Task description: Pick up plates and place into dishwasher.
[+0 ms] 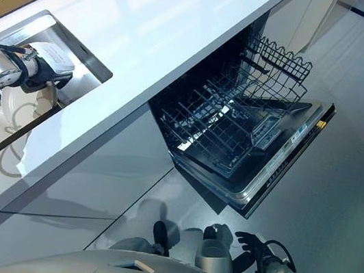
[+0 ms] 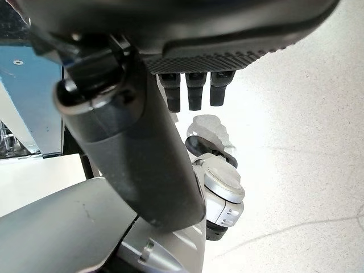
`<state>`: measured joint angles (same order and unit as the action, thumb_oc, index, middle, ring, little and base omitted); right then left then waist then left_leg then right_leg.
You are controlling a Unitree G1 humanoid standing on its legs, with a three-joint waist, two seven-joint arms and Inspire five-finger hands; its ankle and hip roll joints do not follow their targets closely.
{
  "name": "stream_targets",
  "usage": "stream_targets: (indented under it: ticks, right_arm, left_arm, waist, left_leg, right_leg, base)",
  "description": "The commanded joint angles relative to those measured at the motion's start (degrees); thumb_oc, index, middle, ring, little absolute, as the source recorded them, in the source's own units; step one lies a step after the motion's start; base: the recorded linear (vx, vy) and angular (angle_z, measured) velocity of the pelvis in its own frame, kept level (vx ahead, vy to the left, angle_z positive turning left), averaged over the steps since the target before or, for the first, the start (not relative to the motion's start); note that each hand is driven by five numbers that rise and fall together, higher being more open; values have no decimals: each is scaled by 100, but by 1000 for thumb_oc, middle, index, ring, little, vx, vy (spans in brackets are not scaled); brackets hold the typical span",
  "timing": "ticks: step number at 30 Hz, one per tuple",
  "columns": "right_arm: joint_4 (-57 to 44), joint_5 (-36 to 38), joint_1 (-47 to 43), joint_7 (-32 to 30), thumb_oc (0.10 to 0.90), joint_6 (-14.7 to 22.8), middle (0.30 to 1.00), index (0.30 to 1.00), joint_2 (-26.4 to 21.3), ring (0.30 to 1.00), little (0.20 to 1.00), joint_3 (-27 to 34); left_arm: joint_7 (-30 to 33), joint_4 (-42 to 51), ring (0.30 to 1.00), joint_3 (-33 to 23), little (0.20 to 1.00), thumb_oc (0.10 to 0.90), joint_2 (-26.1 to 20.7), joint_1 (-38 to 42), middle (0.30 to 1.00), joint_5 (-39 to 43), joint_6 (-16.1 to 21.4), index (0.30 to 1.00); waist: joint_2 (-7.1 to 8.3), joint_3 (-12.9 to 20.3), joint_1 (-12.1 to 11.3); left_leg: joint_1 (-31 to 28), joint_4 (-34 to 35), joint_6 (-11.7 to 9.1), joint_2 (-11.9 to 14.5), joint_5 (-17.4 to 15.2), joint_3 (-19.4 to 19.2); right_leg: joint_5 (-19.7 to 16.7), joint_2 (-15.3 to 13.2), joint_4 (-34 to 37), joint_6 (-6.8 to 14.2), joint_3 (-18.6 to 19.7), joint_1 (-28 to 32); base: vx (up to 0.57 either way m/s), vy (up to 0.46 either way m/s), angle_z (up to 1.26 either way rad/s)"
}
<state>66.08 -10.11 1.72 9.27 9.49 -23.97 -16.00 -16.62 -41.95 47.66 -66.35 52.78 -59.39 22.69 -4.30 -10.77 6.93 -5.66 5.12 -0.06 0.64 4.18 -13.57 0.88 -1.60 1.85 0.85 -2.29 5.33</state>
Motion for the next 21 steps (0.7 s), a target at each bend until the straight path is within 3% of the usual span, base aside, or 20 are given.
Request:
stream_targets:
  ticks: [1, 7, 13, 16, 21]
  right_arm:
    - [-207, 178, -125, 54, 800, 236, 900, 900, -328, 900, 900, 81]
    - [-176, 197, -167, 50, 800, 249, 900, 900, -328, 900, 900, 66]
    - [-314, 437, -190, -266, 800, 539, 900, 900, -354, 900, 900, 82]
    - [-697, 697, -212, -340, 800, 712, 900, 900, -420, 900, 900, 137]
    - [-2625, 967, -76, -109, 800, 614, 900, 900, -554, 900, 900, 31]
  left_arm:
    - [159, -475, 300, -136, 200, 100, -245, 1054, 300, -3, -437, 300]
    - [335, -408, 300, -125, 200, 100, -370, 1128, 300, 23, -596, 300]
    - [709, -386, 300, -240, 200, 100, -480, 1109, 300, -34, -830, 300]
    - [910, -288, 300, -319, 200, 100, -593, 1056, 300, 92, -1070, 300]
    - [1459, 157, 300, -1002, 200, 100, -859, 543, 300, 1426, -1796, 300]
  waist:
    - [-138, 279, -4]
    - [-151, 318, -63]
    - [-150, 362, -113]
    - [-155, 382, -134]
    - [-111, 397, -171]
  left_leg:
    - [18, -574, 431, -616, -1070, 119]
    - [-9, -531, 392, -604, -1037, 172]
    - [-48, -478, 354, -582, -1005, 233]
    - [-86, -430, 330, -564, -985, 266]
    - [-152, -368, 292, -522, -951, 326]
  right_leg:
    - [117, 30, -492, 623, -168, -507]
    - [146, 48, -439, 591, -238, -424]
    - [170, 69, -396, 561, -304, -352]
    - [181, 83, -362, 540, -349, -300]
    - [229, 84, -315, 499, -457, -199]
  base:
    - [0, 0, 0]
    - [-23, -21, 4]
    - [-24, -30, 6]
    - [-29, -48, 3]
    - [-36, -79, 7]
